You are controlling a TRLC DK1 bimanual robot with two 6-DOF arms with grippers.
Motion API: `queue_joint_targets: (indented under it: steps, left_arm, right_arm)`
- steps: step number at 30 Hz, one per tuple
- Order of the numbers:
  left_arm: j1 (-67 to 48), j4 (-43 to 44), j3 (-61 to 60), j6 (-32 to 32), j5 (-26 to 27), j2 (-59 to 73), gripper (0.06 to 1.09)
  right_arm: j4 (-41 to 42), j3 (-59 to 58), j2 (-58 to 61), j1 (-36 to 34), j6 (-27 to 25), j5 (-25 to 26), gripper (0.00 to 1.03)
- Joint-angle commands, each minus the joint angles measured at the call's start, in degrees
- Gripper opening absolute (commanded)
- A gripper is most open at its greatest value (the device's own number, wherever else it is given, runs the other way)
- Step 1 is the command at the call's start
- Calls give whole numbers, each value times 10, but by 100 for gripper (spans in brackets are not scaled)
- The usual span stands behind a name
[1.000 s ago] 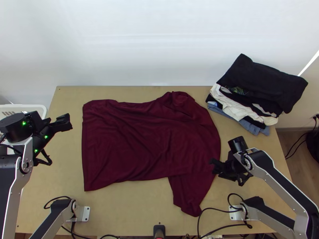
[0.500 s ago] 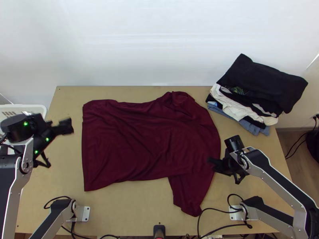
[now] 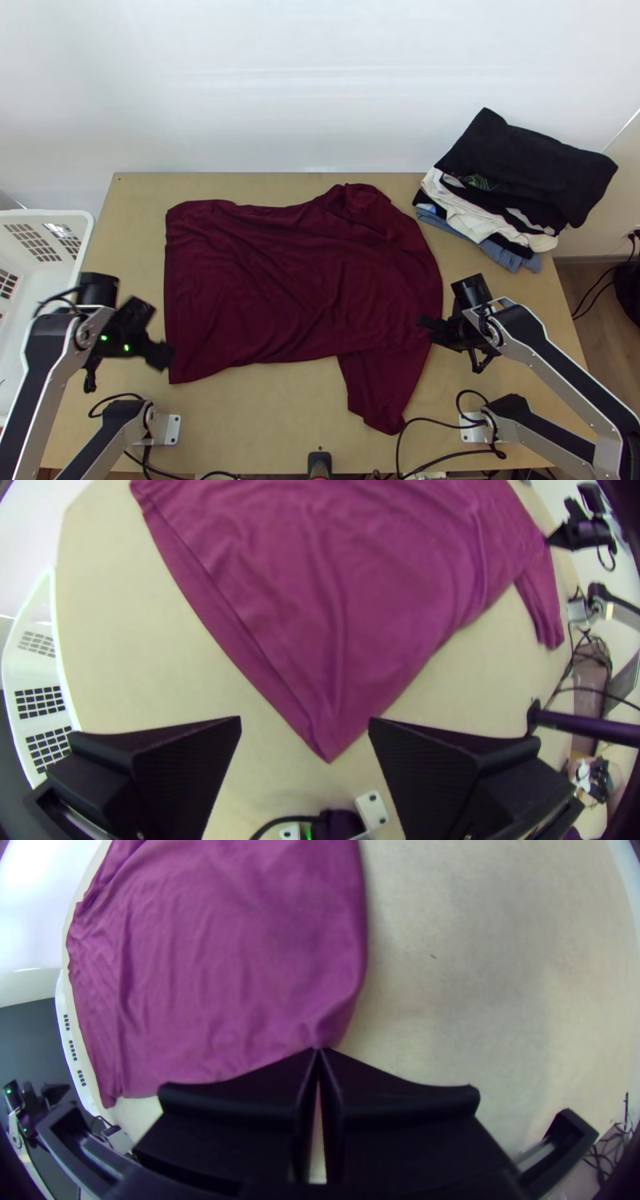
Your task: Fold the t-shirt
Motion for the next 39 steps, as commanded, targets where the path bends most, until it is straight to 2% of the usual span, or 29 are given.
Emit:
queue_joint_targets:
  steps: [1,9,26,27,28,30,31,34,39]
  left_arm:
    - [-2,-31,-38,60,-20,33,94]
    - [-32,-24,-77,51,-49,92,95]
    - [-113,53,-131,14,-49,132,93]
    - [-114,57,-130,14,-49,134,86]
    - [-116,77,-132,11,-49,134,68]
    - [-122,99,-140,12,-49,123,23]
    - [-127,121,-145,12,-49,109,9]
    - [-134,106,-149,41,-49,87,10]
    - [-106,70,-84,55,-49,56,10]
  right_arm:
    - [-1,5,3,5,13,4,3]
    - [-1,1,1,3,12,4,3]
    - [1,10,11,4,14,9,3]
    - [1,10,11,4,15,8,3]
    - [1,11,11,5,17,9,3]
    - [1,13,12,5,25,9,3]
    - [1,13,12,3,27,9,3]
    - [1,18,8,-1,30,9,3]
    - [-23,31,-25,9,24,20,3]
